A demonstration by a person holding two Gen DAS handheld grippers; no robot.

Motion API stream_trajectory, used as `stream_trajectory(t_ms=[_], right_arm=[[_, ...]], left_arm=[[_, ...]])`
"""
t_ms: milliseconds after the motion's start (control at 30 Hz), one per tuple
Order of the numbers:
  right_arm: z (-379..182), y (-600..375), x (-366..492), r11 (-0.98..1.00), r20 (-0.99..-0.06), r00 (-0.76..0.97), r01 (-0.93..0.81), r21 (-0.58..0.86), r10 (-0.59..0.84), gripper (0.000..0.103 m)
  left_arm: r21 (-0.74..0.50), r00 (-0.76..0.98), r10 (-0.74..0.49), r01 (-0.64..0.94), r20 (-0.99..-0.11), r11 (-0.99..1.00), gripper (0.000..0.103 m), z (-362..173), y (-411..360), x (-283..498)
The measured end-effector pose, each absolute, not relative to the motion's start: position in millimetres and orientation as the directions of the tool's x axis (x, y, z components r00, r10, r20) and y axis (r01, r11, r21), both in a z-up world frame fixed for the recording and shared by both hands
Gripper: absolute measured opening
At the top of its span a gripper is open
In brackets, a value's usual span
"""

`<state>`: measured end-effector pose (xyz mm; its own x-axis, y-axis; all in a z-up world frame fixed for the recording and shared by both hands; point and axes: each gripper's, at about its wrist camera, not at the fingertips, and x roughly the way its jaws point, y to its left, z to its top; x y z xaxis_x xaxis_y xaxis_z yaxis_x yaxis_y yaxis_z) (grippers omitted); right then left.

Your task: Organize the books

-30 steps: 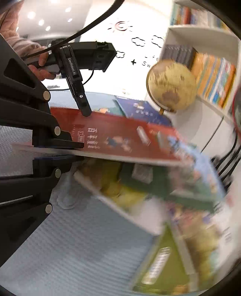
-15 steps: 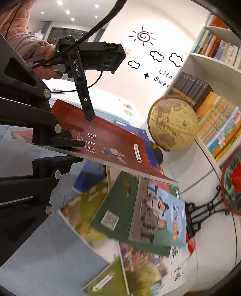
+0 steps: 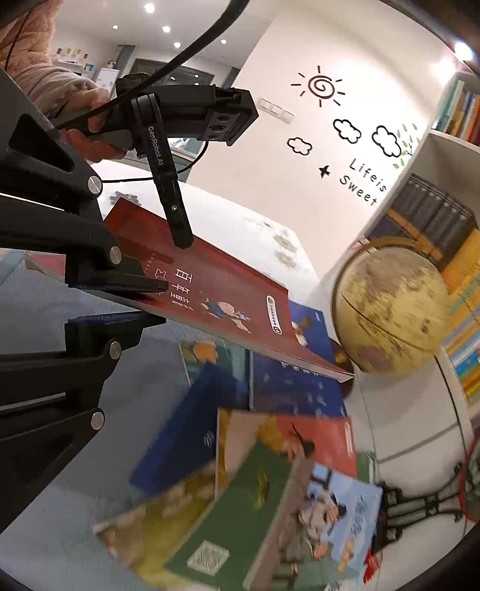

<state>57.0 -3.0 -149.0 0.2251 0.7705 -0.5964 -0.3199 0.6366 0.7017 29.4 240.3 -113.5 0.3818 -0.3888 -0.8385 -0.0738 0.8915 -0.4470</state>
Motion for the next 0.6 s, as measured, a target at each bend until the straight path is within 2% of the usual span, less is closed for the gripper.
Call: stream_trajectory(t_ms=[600], right_arm=[[-179.3, 114.2, 65.3, 0.602, -0.611, 0.090, -0.333, 0.726, 0.787, 0.010]], left_arm=[[-0.426, 0.388, -0.317, -0.239, -0.866, 0.873, 0.023, -148.0, 350.6, 7.5]])
